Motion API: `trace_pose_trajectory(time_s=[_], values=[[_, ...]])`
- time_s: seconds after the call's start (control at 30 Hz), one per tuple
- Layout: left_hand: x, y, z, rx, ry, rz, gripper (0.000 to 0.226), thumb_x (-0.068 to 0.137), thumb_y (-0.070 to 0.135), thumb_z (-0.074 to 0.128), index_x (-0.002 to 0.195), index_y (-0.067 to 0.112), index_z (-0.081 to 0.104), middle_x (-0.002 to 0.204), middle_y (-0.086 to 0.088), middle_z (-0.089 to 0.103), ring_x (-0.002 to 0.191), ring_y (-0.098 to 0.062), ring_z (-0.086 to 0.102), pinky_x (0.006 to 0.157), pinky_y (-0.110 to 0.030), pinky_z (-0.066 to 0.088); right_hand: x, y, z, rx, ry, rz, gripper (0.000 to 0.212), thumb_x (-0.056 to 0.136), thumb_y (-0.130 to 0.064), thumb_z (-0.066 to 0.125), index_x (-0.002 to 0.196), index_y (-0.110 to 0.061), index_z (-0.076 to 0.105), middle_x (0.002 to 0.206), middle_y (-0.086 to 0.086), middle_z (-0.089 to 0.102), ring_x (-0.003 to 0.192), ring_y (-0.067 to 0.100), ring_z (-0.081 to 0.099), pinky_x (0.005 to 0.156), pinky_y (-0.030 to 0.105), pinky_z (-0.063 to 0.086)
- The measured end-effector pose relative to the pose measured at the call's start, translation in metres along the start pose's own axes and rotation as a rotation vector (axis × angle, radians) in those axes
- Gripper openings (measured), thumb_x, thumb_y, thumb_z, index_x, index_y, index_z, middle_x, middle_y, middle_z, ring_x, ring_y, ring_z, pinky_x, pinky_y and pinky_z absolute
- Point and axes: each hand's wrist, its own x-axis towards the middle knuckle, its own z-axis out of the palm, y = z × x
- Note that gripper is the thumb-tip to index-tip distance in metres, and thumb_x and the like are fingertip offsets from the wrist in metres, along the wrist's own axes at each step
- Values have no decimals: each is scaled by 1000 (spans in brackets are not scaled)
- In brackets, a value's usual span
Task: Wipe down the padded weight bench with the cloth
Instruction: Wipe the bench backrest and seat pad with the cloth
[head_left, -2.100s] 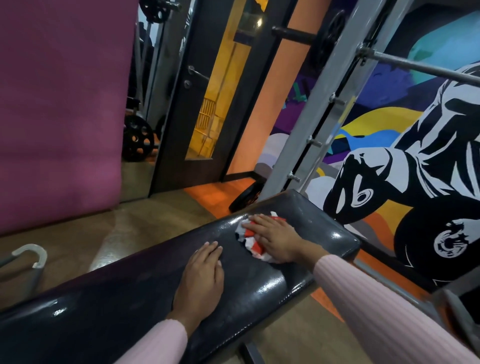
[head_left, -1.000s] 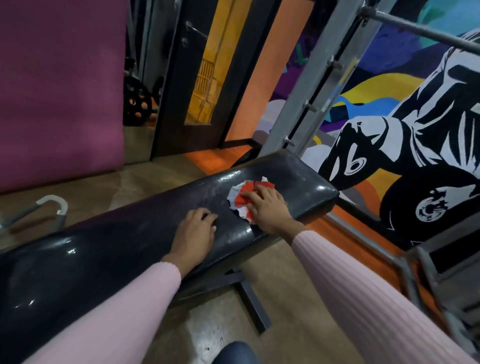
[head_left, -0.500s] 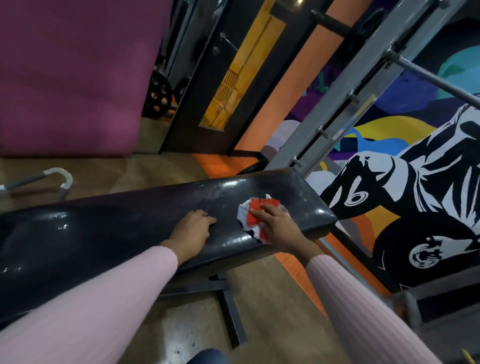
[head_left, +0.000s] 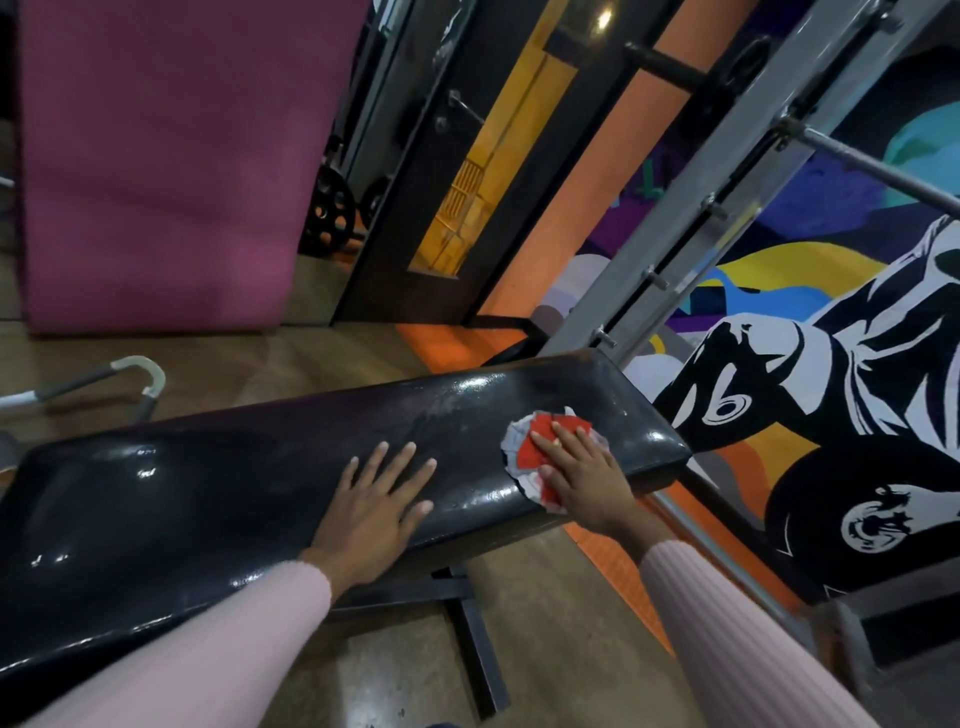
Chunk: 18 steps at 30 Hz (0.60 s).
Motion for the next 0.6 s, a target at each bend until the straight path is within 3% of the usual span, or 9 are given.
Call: trace_pose_trajectory(time_s=[0.07,0.2,0.3,0.43,0.6], values=[[-5,-4,3,24,40,-11,64,91,63,-4,146,39,18,156,5,18,144,-25,13,114,-45,11,11,16,-9,-30,-42,64,54,101,-50,24,151,-42,5,162,-5,0,149,24,-3,118,47,2],[-13,-11,8,55,68,-4,57,93,64,8,146,43,16,156,5,15,145,-24,11,112,-42,4,37,6,-16,0,-41,220,53,100,-48,24,151,-41,7,163,-1,4,149,29,2,118,54,3],[-14,-11,6,57,68,-5,55,95,62,12,144,41,24,154,2,25,143,-25,19,110,-43,9,24,-23,1,16,-6,114,51,100,-48,23,149,-46,6,162,-4,3,149,29,-1,118,54,3],[-15,-12,9,46,83,14,55,95,62,11,146,43,19,156,2,18,144,-25,12,112,-43,5,-10,-5,0,7,6,-39,51,100,-48,20,149,-45,8,161,-9,3,149,22,-3,118,44,0],[-14,-13,11,45,101,18,55,93,64,6,145,46,9,157,6,4,145,-22,-1,113,-41,-3,24,20,-13,-13,-30,154,55,97,-54,15,150,-41,11,161,-7,9,149,27,6,118,57,3]])
